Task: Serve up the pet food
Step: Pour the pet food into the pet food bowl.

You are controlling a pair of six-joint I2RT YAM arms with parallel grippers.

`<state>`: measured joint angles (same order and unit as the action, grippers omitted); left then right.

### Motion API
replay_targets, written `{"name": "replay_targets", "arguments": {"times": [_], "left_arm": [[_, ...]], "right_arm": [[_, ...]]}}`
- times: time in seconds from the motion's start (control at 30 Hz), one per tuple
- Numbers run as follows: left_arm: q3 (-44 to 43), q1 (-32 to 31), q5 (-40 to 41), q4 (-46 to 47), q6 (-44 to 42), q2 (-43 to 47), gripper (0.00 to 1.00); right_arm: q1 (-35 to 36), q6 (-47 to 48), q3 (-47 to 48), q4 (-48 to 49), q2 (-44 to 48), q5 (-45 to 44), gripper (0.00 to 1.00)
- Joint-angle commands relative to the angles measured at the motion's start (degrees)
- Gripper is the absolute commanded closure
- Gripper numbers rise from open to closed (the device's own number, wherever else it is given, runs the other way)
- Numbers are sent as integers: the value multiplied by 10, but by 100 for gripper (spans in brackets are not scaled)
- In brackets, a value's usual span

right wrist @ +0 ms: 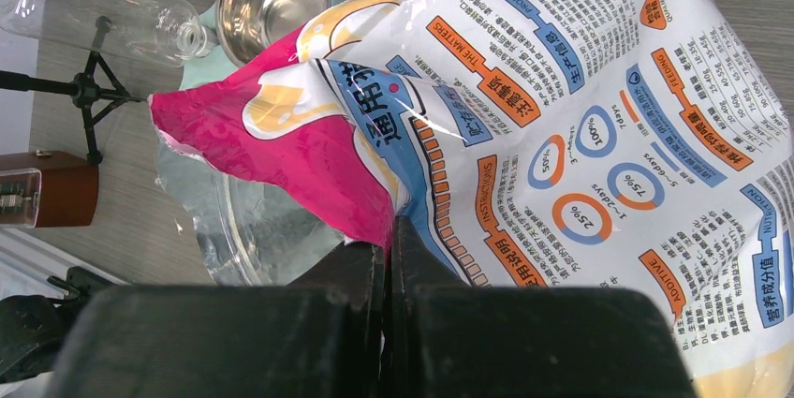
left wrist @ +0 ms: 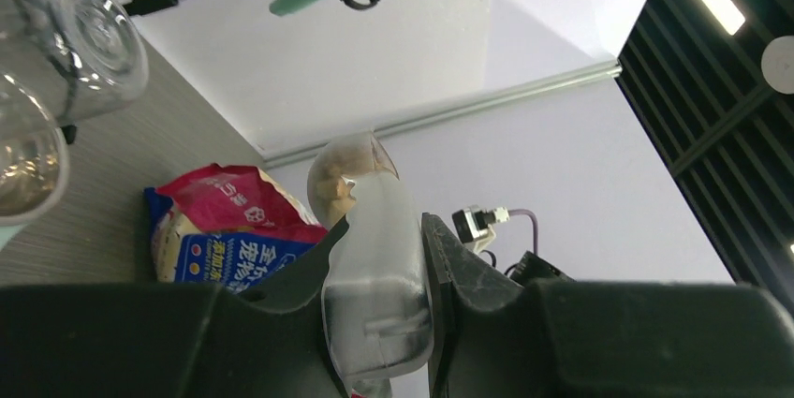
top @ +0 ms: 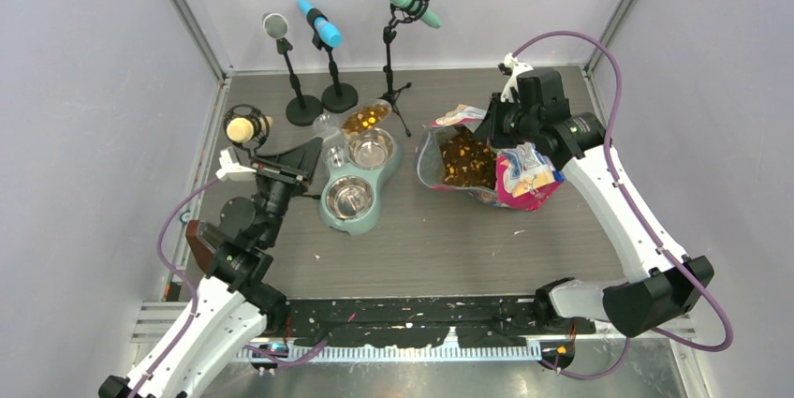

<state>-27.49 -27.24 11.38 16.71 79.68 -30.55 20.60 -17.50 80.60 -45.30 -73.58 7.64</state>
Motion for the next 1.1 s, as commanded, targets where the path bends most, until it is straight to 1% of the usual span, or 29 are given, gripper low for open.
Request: {"name": "replay_targets", "arguments": {"times": [0.0,0.17,0.3,0.43,0.73,1.07], "left_arm": [[-32,13,53,-37,-34,24,100],[-29,21,55,-48,-38,16,100],[-33,21,42,-49,-58,1,100],[-42,21,32,-73,-79,-10,100],[-30,21,48,-78,-75,-32,100],[-5,21,71,-89,-68,-30,100]], "right_arm": [[1,-16,50,40,35,25,95],[2,-17,50,39,34,26,95],[1,-17,47,39,37,26,95],[1,-17,47,40,38,24,95],[0,-19,45,39,39,18,95],[-5,-19,50,33,39,1,95]]}}
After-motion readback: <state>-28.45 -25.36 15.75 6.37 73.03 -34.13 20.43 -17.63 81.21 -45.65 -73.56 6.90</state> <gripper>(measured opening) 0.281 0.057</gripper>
